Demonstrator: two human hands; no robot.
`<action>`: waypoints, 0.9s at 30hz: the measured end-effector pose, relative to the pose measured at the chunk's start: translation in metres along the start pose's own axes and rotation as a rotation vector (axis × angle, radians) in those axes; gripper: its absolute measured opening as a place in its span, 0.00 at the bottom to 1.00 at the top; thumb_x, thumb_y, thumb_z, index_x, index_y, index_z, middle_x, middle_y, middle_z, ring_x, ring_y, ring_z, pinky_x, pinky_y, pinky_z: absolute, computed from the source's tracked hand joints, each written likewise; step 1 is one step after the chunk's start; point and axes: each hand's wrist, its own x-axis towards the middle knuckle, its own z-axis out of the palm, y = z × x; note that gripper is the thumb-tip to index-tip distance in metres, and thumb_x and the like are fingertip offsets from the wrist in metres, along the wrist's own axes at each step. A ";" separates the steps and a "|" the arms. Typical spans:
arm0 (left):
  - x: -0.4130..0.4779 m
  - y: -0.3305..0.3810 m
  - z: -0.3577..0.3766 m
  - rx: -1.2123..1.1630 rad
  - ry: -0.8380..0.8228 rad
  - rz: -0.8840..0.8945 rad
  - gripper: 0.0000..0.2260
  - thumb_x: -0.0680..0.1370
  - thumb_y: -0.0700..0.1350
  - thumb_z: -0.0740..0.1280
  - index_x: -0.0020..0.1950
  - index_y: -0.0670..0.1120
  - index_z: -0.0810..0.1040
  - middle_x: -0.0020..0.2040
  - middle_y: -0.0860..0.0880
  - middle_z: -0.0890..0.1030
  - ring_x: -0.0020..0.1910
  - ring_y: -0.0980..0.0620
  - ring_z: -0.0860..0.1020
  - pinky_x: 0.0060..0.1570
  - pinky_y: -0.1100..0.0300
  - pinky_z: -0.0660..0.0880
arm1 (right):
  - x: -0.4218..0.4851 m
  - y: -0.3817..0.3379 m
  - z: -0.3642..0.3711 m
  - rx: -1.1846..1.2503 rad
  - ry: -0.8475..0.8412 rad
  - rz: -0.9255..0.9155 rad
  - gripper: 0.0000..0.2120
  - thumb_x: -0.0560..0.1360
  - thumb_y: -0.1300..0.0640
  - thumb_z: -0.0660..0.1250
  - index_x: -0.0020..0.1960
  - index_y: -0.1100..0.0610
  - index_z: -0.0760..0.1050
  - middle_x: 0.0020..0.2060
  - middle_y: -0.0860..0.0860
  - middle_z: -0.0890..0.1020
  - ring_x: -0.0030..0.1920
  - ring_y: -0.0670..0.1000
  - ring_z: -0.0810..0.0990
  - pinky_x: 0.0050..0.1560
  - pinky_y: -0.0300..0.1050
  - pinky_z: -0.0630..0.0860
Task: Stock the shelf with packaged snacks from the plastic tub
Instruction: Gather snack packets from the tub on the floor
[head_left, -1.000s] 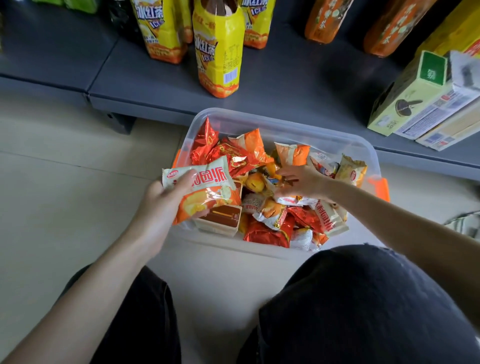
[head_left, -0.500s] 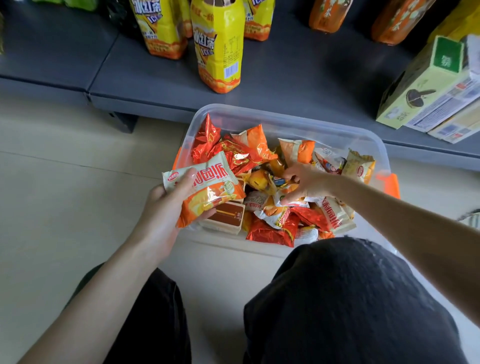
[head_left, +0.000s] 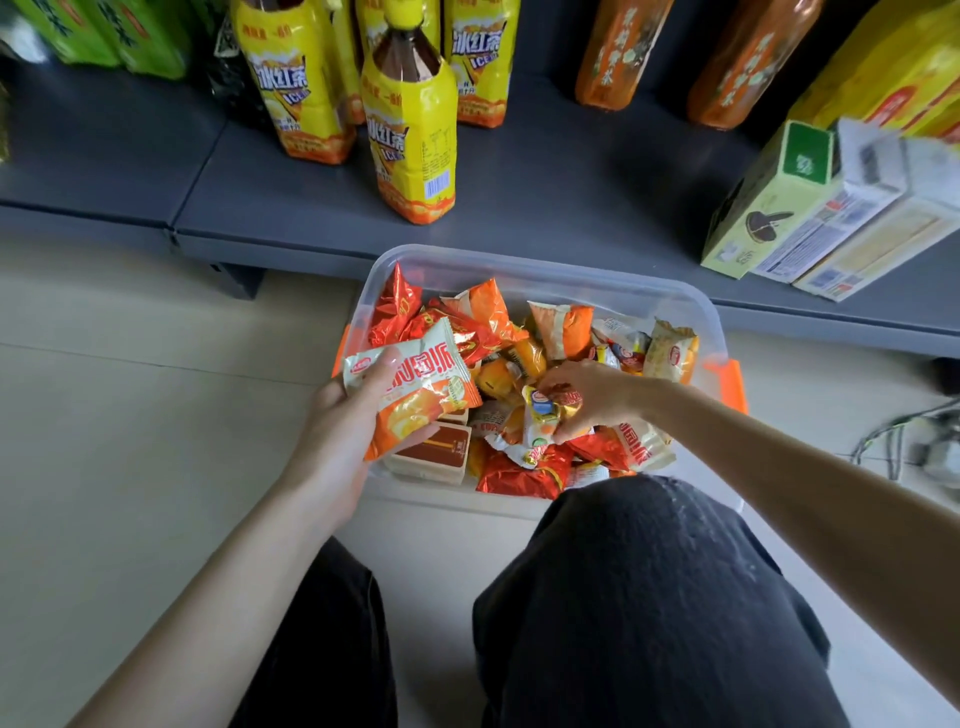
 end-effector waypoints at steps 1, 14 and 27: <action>-0.001 0.001 0.000 0.002 0.001 -0.002 0.16 0.75 0.50 0.69 0.59 0.44 0.77 0.48 0.46 0.85 0.43 0.49 0.85 0.37 0.53 0.83 | -0.001 0.000 -0.002 -0.002 -0.003 0.010 0.33 0.68 0.50 0.76 0.70 0.54 0.68 0.68 0.50 0.71 0.67 0.53 0.69 0.66 0.50 0.65; -0.101 0.108 0.030 0.061 -0.005 -0.073 0.14 0.77 0.49 0.68 0.57 0.43 0.77 0.50 0.45 0.84 0.44 0.50 0.84 0.38 0.54 0.83 | -0.140 -0.091 -0.105 0.592 0.086 0.057 0.30 0.66 0.53 0.78 0.66 0.52 0.72 0.58 0.48 0.79 0.58 0.50 0.76 0.65 0.46 0.69; -0.262 0.315 0.100 0.133 -0.242 0.014 0.27 0.59 0.50 0.75 0.55 0.40 0.80 0.48 0.42 0.85 0.47 0.45 0.84 0.40 0.55 0.81 | -0.346 -0.257 -0.269 0.658 0.316 -0.295 0.12 0.69 0.43 0.68 0.46 0.50 0.74 0.40 0.46 0.81 0.39 0.43 0.80 0.40 0.37 0.77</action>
